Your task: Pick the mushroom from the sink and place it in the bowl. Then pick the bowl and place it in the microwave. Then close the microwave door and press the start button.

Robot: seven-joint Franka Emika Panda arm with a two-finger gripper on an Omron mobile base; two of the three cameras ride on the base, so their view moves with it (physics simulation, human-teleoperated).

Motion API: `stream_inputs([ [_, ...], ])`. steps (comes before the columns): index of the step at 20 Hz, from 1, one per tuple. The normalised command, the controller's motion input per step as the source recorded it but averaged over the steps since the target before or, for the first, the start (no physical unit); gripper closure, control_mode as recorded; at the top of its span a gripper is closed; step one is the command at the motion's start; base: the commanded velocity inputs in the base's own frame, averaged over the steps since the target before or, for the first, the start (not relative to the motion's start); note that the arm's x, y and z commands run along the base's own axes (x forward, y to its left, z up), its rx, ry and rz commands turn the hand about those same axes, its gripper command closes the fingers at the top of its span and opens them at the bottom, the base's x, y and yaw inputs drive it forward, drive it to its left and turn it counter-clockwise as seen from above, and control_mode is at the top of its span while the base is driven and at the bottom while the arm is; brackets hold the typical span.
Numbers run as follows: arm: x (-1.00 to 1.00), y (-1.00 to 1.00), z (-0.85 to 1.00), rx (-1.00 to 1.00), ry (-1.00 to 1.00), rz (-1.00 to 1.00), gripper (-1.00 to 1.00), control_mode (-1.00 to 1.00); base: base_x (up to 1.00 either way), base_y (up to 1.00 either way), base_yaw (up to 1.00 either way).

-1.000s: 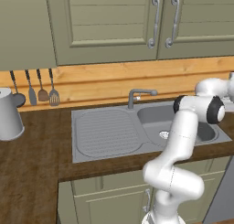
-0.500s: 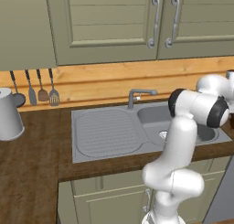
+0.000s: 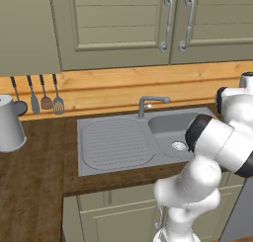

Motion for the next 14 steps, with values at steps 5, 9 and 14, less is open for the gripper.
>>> stream_inputs([
  [5,-0.32,0.92,0.57,0.00,0.00,0.21,1.00,-1.00,0.00,0.00,0.00],
  [9,-0.20,0.92,0.49,0.00,0.00,0.19,1.00,-1.00,0.00,0.00,0.00],
  [14,-0.14,0.89,0.40,0.00,0.00,0.18,1.00,-1.00,0.00,0.00,0.00],
])
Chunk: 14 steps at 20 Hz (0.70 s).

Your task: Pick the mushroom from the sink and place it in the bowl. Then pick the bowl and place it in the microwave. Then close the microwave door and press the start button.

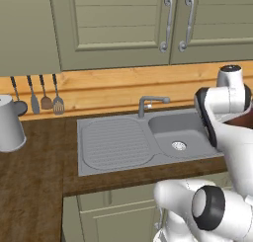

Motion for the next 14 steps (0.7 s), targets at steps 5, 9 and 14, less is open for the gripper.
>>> stream_inputs([
  [5,-0.14,0.45,0.57,-0.06,-0.08,0.16,1.00,-1.00,0.00,0.00,0.00],
  [9,-0.01,0.46,0.16,-0.11,0.03,0.11,1.00,-1.00,0.00,0.00,0.00],
  [14,0.00,0.00,0.00,0.00,0.00,0.00,1.00,1.00,-0.07,0.03,-0.09],
])
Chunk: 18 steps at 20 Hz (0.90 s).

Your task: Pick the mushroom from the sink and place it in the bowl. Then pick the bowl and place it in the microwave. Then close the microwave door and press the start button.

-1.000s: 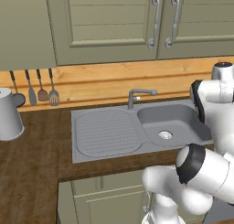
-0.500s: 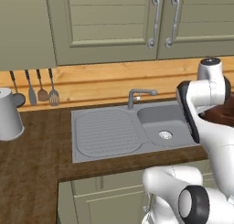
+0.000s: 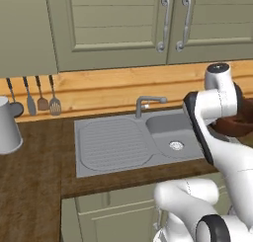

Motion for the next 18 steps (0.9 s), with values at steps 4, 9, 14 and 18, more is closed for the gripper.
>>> stream_inputs([
  [4,0.00,0.00,0.00,0.00,0.00,0.00,1.00,1.00,-0.35,0.00,-0.65],
  [9,0.00,0.00,0.00,0.00,0.00,0.00,1.00,1.00,-0.29,-0.05,-0.80],
  [14,0.00,0.00,0.00,0.00,0.00,0.00,1.00,1.00,-0.21,-0.19,-0.84],
  [18,0.00,0.00,0.00,0.00,0.00,0.00,1.00,1.00,-0.10,-0.32,-0.84],
])
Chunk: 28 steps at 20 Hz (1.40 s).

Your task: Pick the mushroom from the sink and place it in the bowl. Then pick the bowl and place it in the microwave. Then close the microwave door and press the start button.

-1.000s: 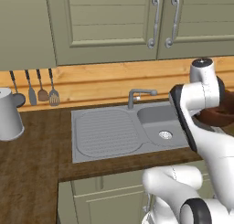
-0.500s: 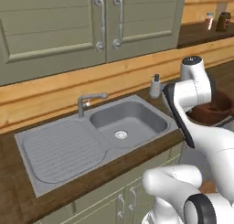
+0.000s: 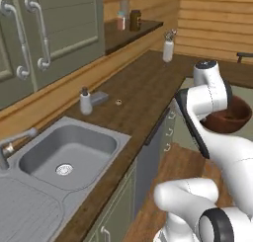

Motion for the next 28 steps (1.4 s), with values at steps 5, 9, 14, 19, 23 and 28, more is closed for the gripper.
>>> stream_inputs([
  [5,0.00,0.00,0.00,0.00,0.00,0.00,1.00,1.00,0.00,-0.38,-0.85],
  [9,0.00,0.00,0.00,0.00,0.00,0.00,1.00,1.00,0.01,-0.29,-0.89],
  [14,0.00,0.00,0.00,0.00,0.00,0.00,1.00,1.00,0.11,-0.15,-0.91],
  [19,0.00,0.00,0.00,0.00,0.00,0.00,1.00,1.00,0.27,-0.11,-0.86],
  [23,0.00,0.00,0.00,0.00,0.00,0.00,1.00,1.00,0.52,-0.01,-0.77],
  [28,0.00,0.00,0.00,0.00,0.00,0.00,1.00,1.00,0.78,-0.04,-0.65],
])
